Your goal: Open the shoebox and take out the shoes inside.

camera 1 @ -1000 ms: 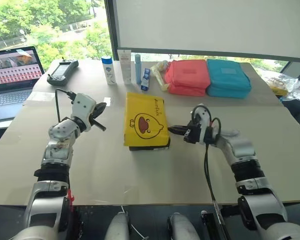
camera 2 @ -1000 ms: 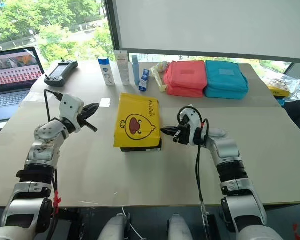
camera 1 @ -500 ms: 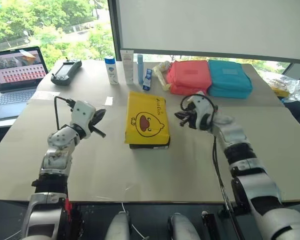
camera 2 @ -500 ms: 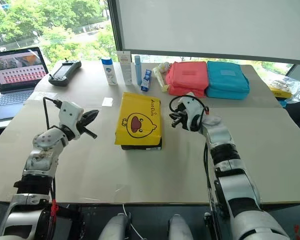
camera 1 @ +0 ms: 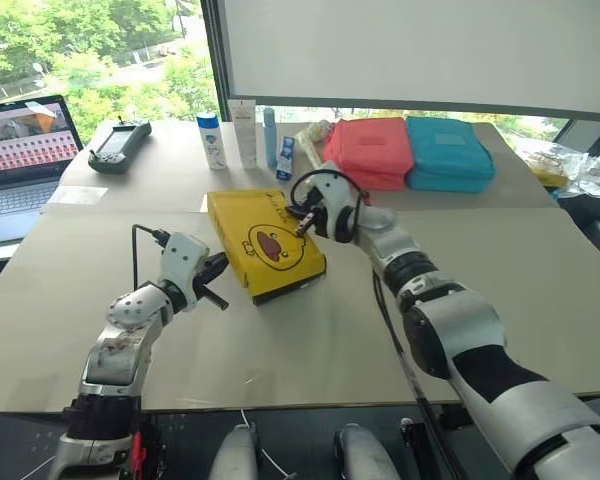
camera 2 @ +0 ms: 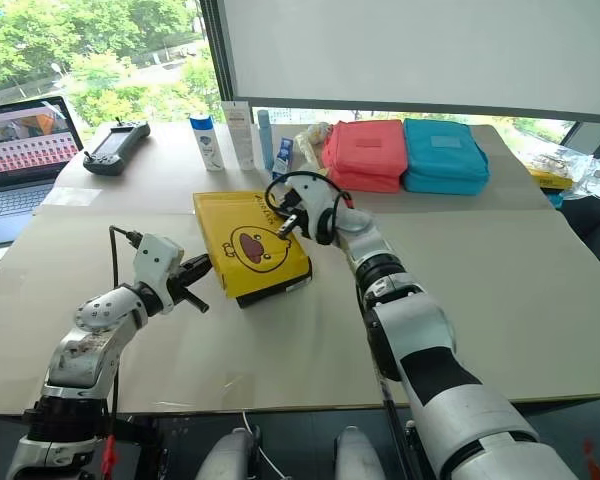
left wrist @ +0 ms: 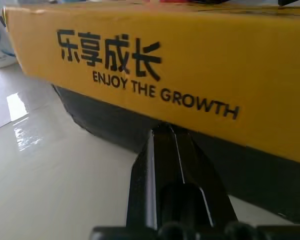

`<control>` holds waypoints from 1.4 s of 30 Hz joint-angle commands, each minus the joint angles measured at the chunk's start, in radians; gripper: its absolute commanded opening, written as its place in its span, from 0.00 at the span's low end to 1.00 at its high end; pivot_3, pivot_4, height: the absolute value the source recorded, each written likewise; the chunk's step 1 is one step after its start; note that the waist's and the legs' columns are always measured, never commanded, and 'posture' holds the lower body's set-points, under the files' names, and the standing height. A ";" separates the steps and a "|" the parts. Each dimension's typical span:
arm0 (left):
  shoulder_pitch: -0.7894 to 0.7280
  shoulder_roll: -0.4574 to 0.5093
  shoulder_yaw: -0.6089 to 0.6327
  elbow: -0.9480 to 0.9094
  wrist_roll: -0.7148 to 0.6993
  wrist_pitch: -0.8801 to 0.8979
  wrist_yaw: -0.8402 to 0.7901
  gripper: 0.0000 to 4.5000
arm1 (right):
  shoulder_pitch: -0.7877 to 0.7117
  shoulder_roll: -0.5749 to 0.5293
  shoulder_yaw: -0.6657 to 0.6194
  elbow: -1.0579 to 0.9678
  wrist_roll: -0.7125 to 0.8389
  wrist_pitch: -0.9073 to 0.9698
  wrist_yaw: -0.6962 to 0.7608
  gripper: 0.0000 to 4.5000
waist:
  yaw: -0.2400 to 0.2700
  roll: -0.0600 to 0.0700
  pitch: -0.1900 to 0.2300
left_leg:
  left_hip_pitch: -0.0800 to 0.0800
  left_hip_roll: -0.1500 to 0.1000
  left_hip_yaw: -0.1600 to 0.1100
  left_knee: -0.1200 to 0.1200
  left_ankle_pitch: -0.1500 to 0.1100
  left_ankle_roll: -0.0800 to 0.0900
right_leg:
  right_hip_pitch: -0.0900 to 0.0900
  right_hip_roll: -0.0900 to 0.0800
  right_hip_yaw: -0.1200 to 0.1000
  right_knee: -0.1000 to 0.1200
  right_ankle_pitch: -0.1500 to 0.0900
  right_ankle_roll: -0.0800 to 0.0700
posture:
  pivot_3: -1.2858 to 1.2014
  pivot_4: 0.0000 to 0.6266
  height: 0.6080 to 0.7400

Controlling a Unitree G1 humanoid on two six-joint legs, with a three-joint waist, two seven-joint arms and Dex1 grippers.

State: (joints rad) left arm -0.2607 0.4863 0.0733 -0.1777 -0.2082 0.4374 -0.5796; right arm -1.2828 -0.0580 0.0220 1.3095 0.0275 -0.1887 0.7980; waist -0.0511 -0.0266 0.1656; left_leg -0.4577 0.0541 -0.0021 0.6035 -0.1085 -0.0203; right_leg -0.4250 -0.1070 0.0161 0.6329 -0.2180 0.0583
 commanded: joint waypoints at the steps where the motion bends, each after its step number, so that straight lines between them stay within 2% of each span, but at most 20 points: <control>1: 0.049 0.046 0.017 -0.129 -0.058 0.086 -0.036 0.00 | -0.018 0.027 -0.031 -0.009 0.021 -0.038 0.104 0.01 | 0.001 0.000 0.000 | 0.000 0.000 0.000 0.000 0.000 0.000 | 0.000 0.000 0.000 0.000 0.000 0.000 | 0.52 0.24 0.81; 5: 0.111 0.105 0.075 -0.206 -0.124 0.179 -0.065 0.00 | -0.003 0.022 -0.042 -0.022 0.020 -0.045 0.147 0.01 | 0.005 0.001 0.000 | 0.000 0.000 0.000 0.000 -0.003 -0.005 | 0.000 0.000 0.000 -0.001 0.000 0.000 | 0.52 0.24 0.81; 9: 0.228 0.233 0.267 -0.242 -0.254 0.254 -0.188 0.00 | 0.029 -0.057 -0.036 -0.088 0.003 -0.059 0.177 0.01 | 0.004 0.001 0.001 | 0.000 0.001 0.000 0.000 -0.005 -0.008 | -0.001 0.000 -0.001 -0.001 -0.002 -0.003 | 0.52 0.24 0.81; 12: 0.182 0.287 0.341 -0.098 -0.190 0.147 -0.145 0.00 | 0.049 -0.132 -0.089 -0.199 0.073 0.039 0.223 0.01 | 0.011 0.003 0.003 | 0.000 0.001 0.000 0.000 -0.005 -0.008 | -0.001 0.000 -0.002 0.000 -0.005 -0.006 | 0.52 0.24 0.81; 14: 0.054 0.280 0.362 0.070 -0.141 0.029 -0.066 0.00 | 0.108 -0.203 -0.095 -0.365 0.113 0.164 0.283 0.01 | 0.016 0.004 0.004 | 0.000 0.001 0.000 0.000 -0.005 -0.009 | -0.001 0.000 -0.002 0.000 -0.006 -0.004 | 0.52 0.24 0.81; 16: -0.087 0.268 0.336 0.256 -0.090 -0.094 -0.020 0.00 | 0.207 -0.277 -0.081 -0.604 0.157 0.353 0.334 0.01 | 0.033 0.004 0.004 | 0.000 0.002 0.000 0.000 -0.004 -0.009 | 0.000 0.000 -0.004 0.000 -0.005 -0.003 | 0.52 0.24 0.81; 19: -0.289 0.236 0.252 0.527 -0.021 -0.260 -0.023 0.00 | 0.435 -0.443 -0.015 -1.043 0.214 0.637 0.419 0.01 | 0.051 0.003 0.004 | 0.000 0.003 0.000 0.002 -0.004 -0.009 | 0.002 0.000 -0.005 0.000 -0.004 -0.004 | 0.52 0.24 0.81; 22: -0.446 0.181 0.178 0.746 0.037 -0.408 -0.031 0.00 | 0.634 -0.598 0.063 -1.325 0.207 0.797 0.445 0.01 | 0.063 0.003 0.004 | -0.001 0.001 0.002 0.004 -0.003 -0.010 | 0.003 -0.001 -0.004 -0.002 -0.004 0.000 | 0.52 0.24 0.81; 24: -0.534 0.144 0.143 0.905 0.078 -0.516 -0.023 0.00 | 0.737 -0.661 0.093 -1.450 0.209 0.875 0.428 0.01 | 0.068 0.002 0.004 | -0.003 0.001 0.003 0.004 -0.003 -0.009 | 0.001 -0.001 -0.003 -0.002 -0.002 0.004 | 0.52 0.24 0.81; 27: -0.638 0.110 0.118 1.118 0.116 -0.652 -0.005 0.00 | 0.808 -0.664 0.074 -1.557 0.265 0.972 0.375 0.01 | 0.051 0.001 0.005 | -0.003 0.002 0.003 0.004 -0.002 -0.007 | -0.001 -0.001 -0.002 -0.002 -0.003 0.006 | 0.52 0.24 0.81; 31: -0.753 0.051 0.081 1.362 0.175 -0.745 0.063 0.00 | 0.846 -0.657 0.048 -1.632 0.282 1.044 0.278 0.01 | 0.039 0.000 0.005 | -0.003 0.001 0.003 0.004 -0.001 -0.006 | -0.001 -0.001 -0.002 -0.002 -0.002 0.007 | 0.52 0.24 0.81; 35: -0.800 0.018 0.037 1.464 0.244 -0.765 0.104 0.00 | 0.869 -0.674 0.009 -1.726 0.334 1.113 0.227 0.01 | 0.045 0.000 0.005 | -0.003 0.001 0.003 0.005 -0.002 -0.007 | 0.001 -0.001 -0.002 -0.003 -0.002 0.007 | 0.52 0.24 0.81; 42: -0.838 -0.022 -0.039 1.513 0.348 -0.798 0.085 0.00 | 0.910 -0.725 -0.077 -1.856 0.415 1.208 0.153 0.01 | 0.065 -0.003 0.007 | -0.004 0.001 0.003 0.005 -0.002 -0.008 | 0.000 -0.001 -0.002 -0.003 -0.002 0.007 | 0.52 0.24 0.81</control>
State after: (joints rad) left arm -1.0545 0.4669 0.0501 1.3483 0.1155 -0.3271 -0.4853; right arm -0.3765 -0.7648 0.0003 -0.4857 0.4071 0.9923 0.9722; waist 0.0142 -0.0301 0.1728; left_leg -0.4615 0.0552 0.0006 0.6084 -0.1118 -0.0296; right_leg -0.4248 -0.1080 0.0141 0.6299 -0.2203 0.0658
